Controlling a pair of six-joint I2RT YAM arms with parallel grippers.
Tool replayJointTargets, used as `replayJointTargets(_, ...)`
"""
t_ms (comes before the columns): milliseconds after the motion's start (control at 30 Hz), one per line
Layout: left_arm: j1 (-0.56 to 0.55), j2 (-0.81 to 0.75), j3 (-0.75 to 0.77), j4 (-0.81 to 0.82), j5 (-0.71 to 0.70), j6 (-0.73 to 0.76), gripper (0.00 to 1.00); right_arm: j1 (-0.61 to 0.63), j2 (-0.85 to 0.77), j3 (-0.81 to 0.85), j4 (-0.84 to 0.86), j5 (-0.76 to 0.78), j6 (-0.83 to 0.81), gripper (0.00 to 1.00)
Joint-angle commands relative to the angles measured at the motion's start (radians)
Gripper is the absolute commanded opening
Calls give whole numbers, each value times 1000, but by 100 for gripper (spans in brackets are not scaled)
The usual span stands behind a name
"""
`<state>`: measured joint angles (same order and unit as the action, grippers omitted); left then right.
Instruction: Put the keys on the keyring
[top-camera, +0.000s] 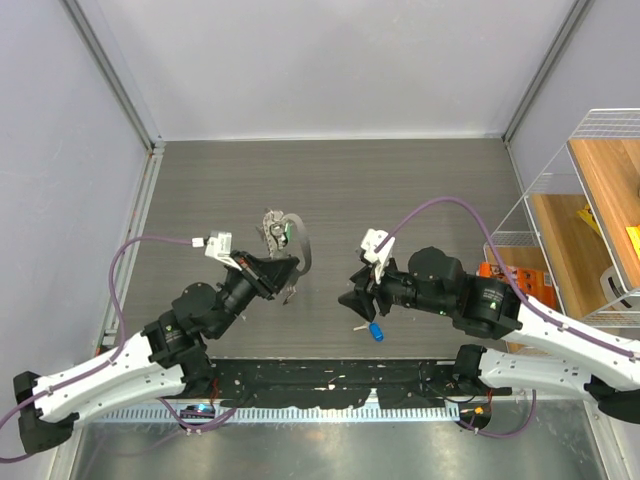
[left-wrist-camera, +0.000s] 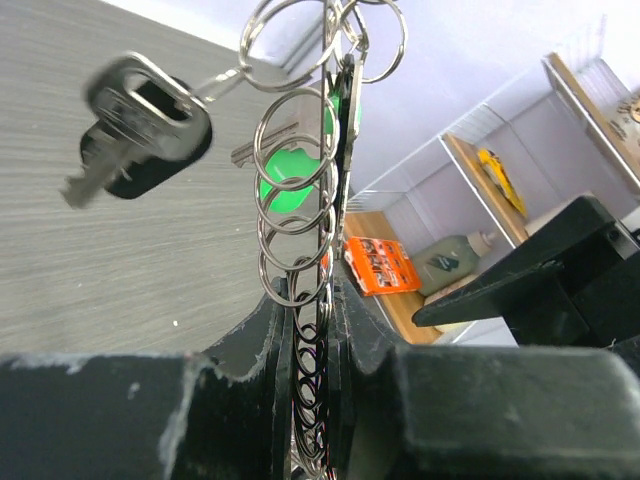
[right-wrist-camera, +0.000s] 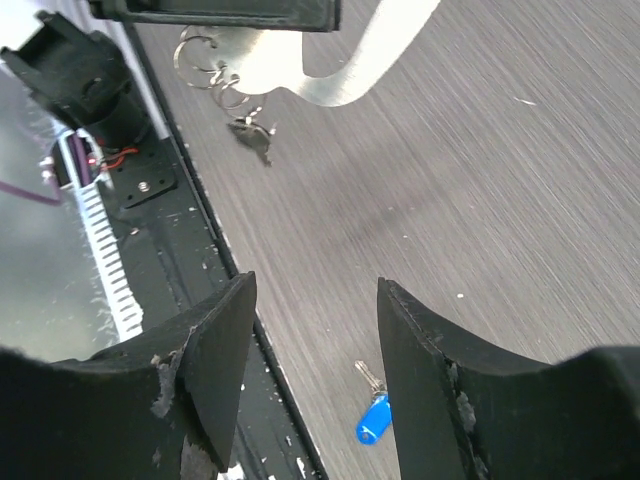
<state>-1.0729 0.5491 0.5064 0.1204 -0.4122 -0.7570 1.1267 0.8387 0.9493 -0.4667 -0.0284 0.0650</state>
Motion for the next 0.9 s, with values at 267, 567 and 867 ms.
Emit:
replayJointTargets(267,1,215,-60,-44,-89,-263,0,5,4,-78,65,166,56,57)
replayJointTargets(567,4,420,-86,39,-37,-516,22,5,-64,-133,39,189,59,58)
replayJointTargets(867,-13,635,9,9,148,-617,56,5,-79,-142,34,183,65,58)
